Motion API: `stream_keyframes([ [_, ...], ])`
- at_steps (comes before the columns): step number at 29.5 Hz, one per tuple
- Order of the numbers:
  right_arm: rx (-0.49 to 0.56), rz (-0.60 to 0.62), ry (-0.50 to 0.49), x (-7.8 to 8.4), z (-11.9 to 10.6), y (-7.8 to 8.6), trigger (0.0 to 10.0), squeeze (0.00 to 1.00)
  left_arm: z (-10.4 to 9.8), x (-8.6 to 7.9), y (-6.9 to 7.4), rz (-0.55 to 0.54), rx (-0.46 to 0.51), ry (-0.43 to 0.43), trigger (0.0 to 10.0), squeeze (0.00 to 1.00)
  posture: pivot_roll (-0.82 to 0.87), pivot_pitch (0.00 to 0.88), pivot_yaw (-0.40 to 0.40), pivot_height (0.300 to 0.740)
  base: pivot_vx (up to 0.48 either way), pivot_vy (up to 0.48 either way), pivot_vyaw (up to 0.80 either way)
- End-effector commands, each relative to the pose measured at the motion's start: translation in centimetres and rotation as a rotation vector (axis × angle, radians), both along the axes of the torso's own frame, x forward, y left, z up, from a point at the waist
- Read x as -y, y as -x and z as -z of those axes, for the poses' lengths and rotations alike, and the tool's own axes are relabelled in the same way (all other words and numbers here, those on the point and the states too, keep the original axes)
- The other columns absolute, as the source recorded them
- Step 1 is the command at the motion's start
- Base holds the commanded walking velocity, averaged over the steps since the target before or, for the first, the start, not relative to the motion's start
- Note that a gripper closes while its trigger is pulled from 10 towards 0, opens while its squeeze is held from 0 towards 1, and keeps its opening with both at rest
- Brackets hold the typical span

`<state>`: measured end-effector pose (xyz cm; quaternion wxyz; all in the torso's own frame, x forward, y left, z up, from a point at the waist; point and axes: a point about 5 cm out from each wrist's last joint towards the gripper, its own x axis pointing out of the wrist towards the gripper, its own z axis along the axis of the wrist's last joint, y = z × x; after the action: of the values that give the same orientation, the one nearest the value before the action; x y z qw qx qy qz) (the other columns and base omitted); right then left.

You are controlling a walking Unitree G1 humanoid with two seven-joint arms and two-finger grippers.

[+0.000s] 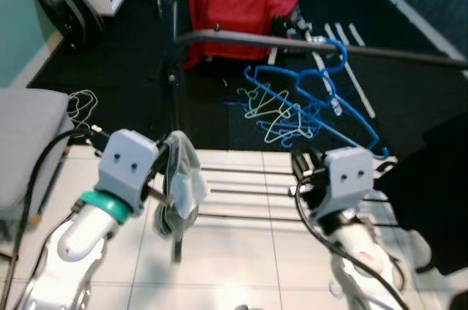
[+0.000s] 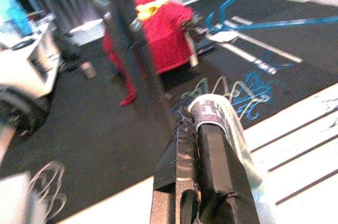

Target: Hang hanger

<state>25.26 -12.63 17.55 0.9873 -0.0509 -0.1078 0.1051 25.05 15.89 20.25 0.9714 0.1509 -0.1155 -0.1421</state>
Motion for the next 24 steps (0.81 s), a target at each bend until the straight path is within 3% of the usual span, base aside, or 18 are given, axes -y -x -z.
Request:
stream_keyframes([
  [1,-0.017,0.015,0.009,0.4,0.5,0.0,10.0,0.00,0.2,0.0,0.1,-0.003,-0.006,-0.008,10.0,0.00,-0.02,0.096,0.042,0.740,-0.326,0.000,0.00],
  [12,-0.002,0.015,0.020,0.6,0.2,-0.4,10.0,0.00,-0.4,0.4,-0.6,-0.031,0.028,0.001,10.0,0.00,-0.03,0.087,0.041,0.740,0.000,0.000,0.00],
  [18,0.008,0.017,0.022,0.6,0.0,-0.6,10.0,0.00,-0.7,0.9,-1.1,-0.058,0.053,-0.027,10.0,0.00,-0.03,0.076,0.041,0.740,0.000,0.000,0.00],
  [21,0.022,-0.047,0.052,0.1,-0.3,-0.7,10.0,0.00,-1.0,1.5,-1.2,-0.013,0.069,-0.079,10.0,0.00,-0.03,0.067,0.042,0.740,0.000,0.000,0.00],
  [24,0.022,-0.047,0.052,0.1,-0.3,-0.7,10.0,0.00,-1.0,1.5,-1.2,-0.013,0.069,-0.079,10.0,0.00,-0.03,0.067,0.042,0.740,0.000,0.000,0.00],
])
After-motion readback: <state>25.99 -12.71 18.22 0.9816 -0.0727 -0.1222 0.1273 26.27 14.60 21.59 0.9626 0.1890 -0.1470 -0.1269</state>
